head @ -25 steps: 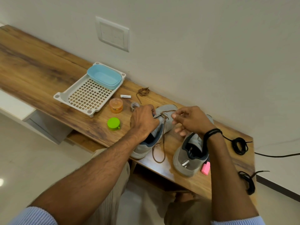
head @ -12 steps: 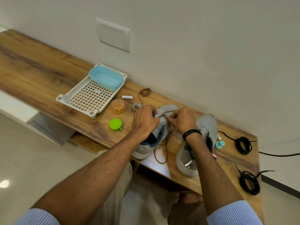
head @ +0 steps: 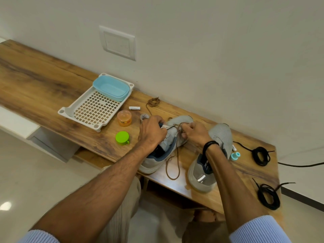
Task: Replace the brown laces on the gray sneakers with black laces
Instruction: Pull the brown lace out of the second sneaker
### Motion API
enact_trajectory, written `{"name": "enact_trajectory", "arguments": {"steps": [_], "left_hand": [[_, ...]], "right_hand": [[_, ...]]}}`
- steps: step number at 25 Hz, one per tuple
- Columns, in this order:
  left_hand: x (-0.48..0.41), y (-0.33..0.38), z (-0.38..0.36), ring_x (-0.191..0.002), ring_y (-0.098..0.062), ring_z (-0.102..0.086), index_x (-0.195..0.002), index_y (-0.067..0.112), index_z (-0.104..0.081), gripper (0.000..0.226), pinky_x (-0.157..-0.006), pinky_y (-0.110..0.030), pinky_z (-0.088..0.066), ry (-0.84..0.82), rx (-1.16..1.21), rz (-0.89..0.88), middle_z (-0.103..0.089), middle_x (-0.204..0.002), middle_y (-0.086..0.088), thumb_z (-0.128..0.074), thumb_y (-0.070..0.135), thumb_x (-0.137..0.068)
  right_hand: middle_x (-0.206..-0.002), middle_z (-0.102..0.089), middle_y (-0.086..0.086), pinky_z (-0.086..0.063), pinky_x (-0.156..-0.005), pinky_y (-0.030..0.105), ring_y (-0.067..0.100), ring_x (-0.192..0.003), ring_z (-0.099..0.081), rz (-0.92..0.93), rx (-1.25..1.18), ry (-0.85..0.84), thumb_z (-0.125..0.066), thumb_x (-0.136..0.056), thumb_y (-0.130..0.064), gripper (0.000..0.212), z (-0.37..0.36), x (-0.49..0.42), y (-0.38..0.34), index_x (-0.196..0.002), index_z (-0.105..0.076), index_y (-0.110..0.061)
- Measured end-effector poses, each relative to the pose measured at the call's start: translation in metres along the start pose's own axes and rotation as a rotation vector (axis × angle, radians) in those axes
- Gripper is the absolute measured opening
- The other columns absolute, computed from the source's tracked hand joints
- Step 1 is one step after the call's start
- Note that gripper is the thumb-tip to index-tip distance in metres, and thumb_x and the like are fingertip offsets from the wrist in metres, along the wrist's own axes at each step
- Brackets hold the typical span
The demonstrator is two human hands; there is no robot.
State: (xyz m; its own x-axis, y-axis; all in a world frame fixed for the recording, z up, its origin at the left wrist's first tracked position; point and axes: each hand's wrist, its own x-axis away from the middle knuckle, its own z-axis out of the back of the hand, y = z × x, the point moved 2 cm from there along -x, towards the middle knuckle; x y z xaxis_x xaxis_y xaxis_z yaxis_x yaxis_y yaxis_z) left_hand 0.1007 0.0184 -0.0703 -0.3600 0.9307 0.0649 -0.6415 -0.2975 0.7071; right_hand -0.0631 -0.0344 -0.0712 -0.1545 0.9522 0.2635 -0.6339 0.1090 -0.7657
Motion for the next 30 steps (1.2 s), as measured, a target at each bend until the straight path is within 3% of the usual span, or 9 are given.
{"name": "enact_trajectory", "arguments": {"steps": [5, 8, 11, 15, 19, 22, 25, 28, 30], "left_hand": [[0.003, 0.003, 0.001, -0.093, -0.018, -0.065, -0.101, 0.019, -0.075, 0.028, -0.068, -0.024, -0.044, 0.009, 0.001, -0.003, -0.073, -0.098, -0.001, -0.065, 0.011, -0.076], [0.004, 0.003, 0.003, -0.092, -0.019, -0.065, -0.1, 0.019, -0.075, 0.029, -0.068, -0.024, -0.045, 0.013, -0.011, -0.003, -0.073, -0.097, -0.001, -0.064, 0.01, -0.075], [0.006, 0.007, 0.001, -0.09, -0.018, -0.065, -0.103, 0.019, -0.075, 0.03, -0.07, -0.025, -0.049, 0.016, -0.023, -0.02, -0.073, -0.097, -0.002, -0.064, 0.008, -0.077], [0.005, 0.008, 0.004, -0.092, -0.023, -0.065, -0.104, 0.019, -0.075, 0.032, -0.073, -0.032, -0.055, 0.049, -0.051, -0.01, -0.073, -0.098, -0.005, -0.062, 0.007, -0.078], [0.01, 0.01, 0.01, -0.087, -0.026, -0.065, -0.101, 0.015, -0.075, 0.029, -0.072, -0.038, -0.057, 0.077, -0.045, -0.03, -0.071, -0.095, -0.01, -0.061, 0.004, -0.078], [0.01, 0.011, 0.014, -0.094, -0.026, -0.064, -0.102, 0.012, -0.075, 0.029, -0.078, -0.038, -0.055, 0.105, -0.062, -0.046, -0.072, -0.097, -0.01, -0.06, 0.004, -0.079], [0.011, 0.012, 0.013, -0.088, -0.024, -0.064, -0.097, 0.011, -0.076, 0.025, -0.075, -0.035, -0.053, 0.107, -0.062, -0.073, -0.073, -0.092, -0.008, -0.06, 0.004, -0.079], [0.01, 0.011, 0.013, -0.086, -0.023, -0.064, -0.093, 0.012, -0.076, 0.023, -0.072, -0.035, -0.052, 0.115, -0.077, -0.061, -0.073, -0.089, -0.007, -0.059, 0.005, -0.079], [0.009, 0.012, 0.013, -0.08, -0.024, -0.063, -0.084, 0.012, -0.074, 0.02, -0.066, -0.033, -0.048, 0.15, -0.08, -0.058, -0.072, -0.081, -0.006, -0.056, 0.005, -0.078]], "right_hand": [[-0.065, -0.056, -0.001, -0.04, -0.056, 0.03, 0.015, -0.06, -0.049, 0.125, 0.183, 0.173, -0.063, -0.083, -0.022, 0.018, 0.0, 0.006, -0.01, -0.079, -0.059, -0.005], [-0.057, -0.056, 0.004, -0.04, -0.048, 0.026, 0.014, -0.05, -0.046, -0.055, -0.135, -0.007, -0.06, -0.09, -0.02, 0.027, 0.008, 0.003, -0.009, -0.068, -0.064, -0.005], [-0.061, -0.055, 0.001, -0.034, -0.046, 0.024, 0.012, -0.048, -0.042, -0.289, -0.477, -0.132, -0.065, -0.091, -0.025, 0.011, 0.014, 0.011, -0.013, -0.088, -0.064, -0.015], [-0.074, -0.064, 0.004, -0.045, -0.065, 0.028, 0.016, -0.065, -0.06, -0.205, -0.707, -0.158, -0.058, -0.095, -0.017, 0.002, 0.019, 0.015, -0.02, -0.096, -0.056, -0.017], [-0.067, -0.056, 0.003, -0.044, -0.06, 0.03, 0.013, -0.047, -0.047, -0.255, -0.874, -0.174, -0.049, -0.096, -0.011, 0.01, 0.021, 0.018, -0.021, -0.104, -0.047, -0.016], [-0.072, -0.06, 0.011, -0.056, -0.074, 0.036, 0.017, -0.054, -0.051, -0.316, -1.037, -0.179, -0.043, -0.096, -0.011, 0.016, 0.025, 0.018, -0.022, -0.111, -0.047, -0.013], [-0.069, -0.061, 0.017, -0.058, -0.058, 0.033, 0.019, -0.062, -0.05, -0.346, -1.164, -0.202, -0.043, -0.097, -0.015, 0.02, 0.031, 0.019, -0.025, -0.117, -0.046, -0.01], [-0.083, -0.066, 0.019, -0.061, -0.072, 0.038, 0.02, -0.063, -0.059, -0.286, -1.074, -0.257, -0.04, -0.099, -0.017, 0.021, 0.035, 0.024, -0.029, -0.116, -0.051, -0.01], [-0.086, -0.064, 0.023, -0.058, -0.058, 0.026, 0.016, -0.056, -0.054, -0.303, -1.177, -0.294, -0.039, -0.098, -0.013, 0.022, 0.036, 0.026, -0.029, -0.115, -0.052, -0.009]]}}
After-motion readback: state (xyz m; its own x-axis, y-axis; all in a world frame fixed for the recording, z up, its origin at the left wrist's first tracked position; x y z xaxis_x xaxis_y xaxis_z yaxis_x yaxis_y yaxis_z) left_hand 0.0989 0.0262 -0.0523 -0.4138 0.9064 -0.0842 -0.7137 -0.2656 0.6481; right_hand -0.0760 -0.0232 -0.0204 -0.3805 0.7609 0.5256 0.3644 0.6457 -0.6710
